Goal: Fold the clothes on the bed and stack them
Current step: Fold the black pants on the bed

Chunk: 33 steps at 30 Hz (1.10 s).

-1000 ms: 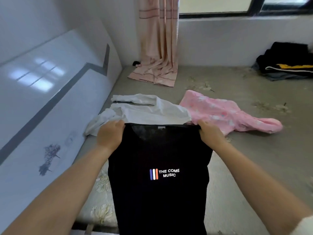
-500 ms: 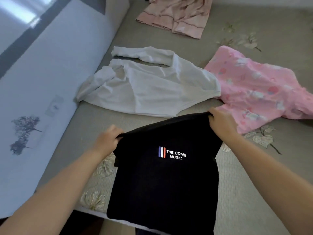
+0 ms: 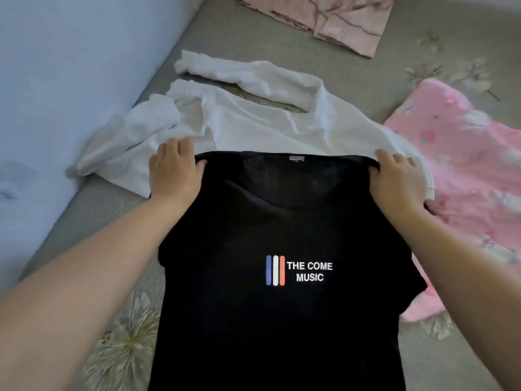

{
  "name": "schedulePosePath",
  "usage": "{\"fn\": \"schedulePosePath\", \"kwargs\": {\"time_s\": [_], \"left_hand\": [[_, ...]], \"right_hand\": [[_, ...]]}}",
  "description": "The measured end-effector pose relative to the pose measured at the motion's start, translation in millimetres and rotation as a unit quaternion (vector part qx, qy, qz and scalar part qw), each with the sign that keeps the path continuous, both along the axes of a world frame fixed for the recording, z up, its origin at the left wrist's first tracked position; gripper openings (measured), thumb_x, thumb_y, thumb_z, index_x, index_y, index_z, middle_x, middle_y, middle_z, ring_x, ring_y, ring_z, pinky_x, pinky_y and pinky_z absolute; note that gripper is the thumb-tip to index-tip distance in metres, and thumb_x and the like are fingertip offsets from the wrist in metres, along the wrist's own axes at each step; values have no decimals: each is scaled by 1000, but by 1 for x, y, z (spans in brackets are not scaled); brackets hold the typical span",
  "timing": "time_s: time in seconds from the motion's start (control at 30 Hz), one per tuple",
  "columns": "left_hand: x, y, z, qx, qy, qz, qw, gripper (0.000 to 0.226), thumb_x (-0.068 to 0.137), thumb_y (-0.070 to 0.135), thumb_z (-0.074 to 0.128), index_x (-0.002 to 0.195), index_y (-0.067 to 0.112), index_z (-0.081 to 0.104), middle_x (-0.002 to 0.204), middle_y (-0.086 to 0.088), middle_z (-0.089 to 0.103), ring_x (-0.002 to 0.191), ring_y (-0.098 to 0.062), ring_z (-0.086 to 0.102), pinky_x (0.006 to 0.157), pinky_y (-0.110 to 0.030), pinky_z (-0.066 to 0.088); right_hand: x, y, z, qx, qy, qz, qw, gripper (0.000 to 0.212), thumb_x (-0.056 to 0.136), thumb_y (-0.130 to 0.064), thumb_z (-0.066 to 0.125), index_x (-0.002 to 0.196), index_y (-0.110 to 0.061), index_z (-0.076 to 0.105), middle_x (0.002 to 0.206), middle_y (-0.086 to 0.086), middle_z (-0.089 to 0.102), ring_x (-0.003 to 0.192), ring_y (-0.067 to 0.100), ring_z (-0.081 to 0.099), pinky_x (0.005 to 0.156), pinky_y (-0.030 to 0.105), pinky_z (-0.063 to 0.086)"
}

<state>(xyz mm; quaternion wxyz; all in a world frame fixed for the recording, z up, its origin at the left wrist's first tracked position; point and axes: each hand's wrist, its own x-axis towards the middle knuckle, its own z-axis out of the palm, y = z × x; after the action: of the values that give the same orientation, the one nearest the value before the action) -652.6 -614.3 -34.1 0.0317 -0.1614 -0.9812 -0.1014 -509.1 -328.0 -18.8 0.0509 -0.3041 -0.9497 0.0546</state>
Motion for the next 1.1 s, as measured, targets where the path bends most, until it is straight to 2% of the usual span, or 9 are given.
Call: {"fn": "schedulePosePath", "kwargs": {"time_s": [0.07, 0.17, 0.33, 0.57, 0.67, 0.77, 0.83, 0.9, 1.1], "left_hand": [[-5, 3, -27, -39, -57, -1, 998, 59, 92, 27, 49, 140, 3, 25, 143, -23, 25, 132, -37, 21, 106, -47, 19], [12, -15, -68, 8, -113, 42, 993, 60, 94, 27, 44, 143, 4, 18, 148, -20, 20, 138, -34, 14, 112, -45, 15], [30, -76, -100, 173, -92, 148, 970, 43, 93, 12, 41, 133, -4, 36, 130, -24, 45, 122, -38, 40, 105, -48, 31], [-8, -105, -106, 172, -200, 106, 959, 61, 84, 0, 50, 141, 8, 28, 143, -13, 35, 133, -29, 30, 110, -36, 23], [-19, -100, -104, 89, -188, 33, 978, 45, 81, 6, 58, 125, 8, 51, 115, -12, 59, 117, -32, 45, 95, -36, 36], [-21, -106, -93, 98, -178, 48, 978, 7, 80, 9, 60, 73, 8, 60, 64, 0, 52, 72, -21, 53, 56, -22, 35], [-19, -118, -87, 250, -257, 125, 925, 18, 81, 8, 61, 64, 12, 56, 60, 3, 49, 59, -8, 51, 51, -15, 35], [-17, -133, -79, 402, -330, 235, 821, 22, 85, 8, 58, 66, 17, 51, 65, 1, 53, 61, -11, 52, 55, -22, 40], [-9, -145, -78, 532, -359, 393, 658, 4, 88, 10, 57, 86, 14, 57, 87, -2, 64, 78, -14, 62, 62, -29, 50]], "right_hand": [[-9, -11, -29, -4, -67, -20, 998, 50, 90, -11, 47, 137, -8, 31, 136, 21, 37, 127, 35, 29, 97, 44, 27], [0, -45, -68, -35, -80, 14, 996, 53, 91, -12, 47, 141, -9, 29, 149, 18, 20, 140, 33, 10, 109, 47, 14], [27, -120, -99, -2, 8, 156, 988, 41, 84, -20, 51, 119, 1, 57, 130, 27, 49, 125, 45, 41, 99, 62, 27], [1, -189, -113, -14, -24, 281, 959, 47, 85, -34, 37, 120, -12, 60, 133, 12, 52, 124, 35, 46, 98, 57, 21], [-11, -189, -126, -41, -60, 280, 957, 44, 89, -34, 46, 129, -17, 53, 141, 9, 43, 132, 34, 36, 103, 56, 12], [-11, -186, -136, -54, -69, 267, 960, 44, 87, -34, 55, 129, -19, 53, 140, 10, 45, 130, 36, 38, 104, 57, 15], [-12, -185, -139, -33, -61, 264, 962, 45, 86, -38, 44, 125, -19, 57, 135, 10, 51, 124, 36, 46, 101, 57, 21], [-13, -186, -140, -29, -57, 261, 963, 49, 84, -40, 36, 124, -20, 57, 134, 10, 52, 123, 35, 47, 100, 57, 22], [-13, -186, -141, -21, -48, 257, 965, 50, 84, -40, 35, 123, -21, 58, 133, 9, 53, 123, 34, 48, 101, 55, 20]]}}
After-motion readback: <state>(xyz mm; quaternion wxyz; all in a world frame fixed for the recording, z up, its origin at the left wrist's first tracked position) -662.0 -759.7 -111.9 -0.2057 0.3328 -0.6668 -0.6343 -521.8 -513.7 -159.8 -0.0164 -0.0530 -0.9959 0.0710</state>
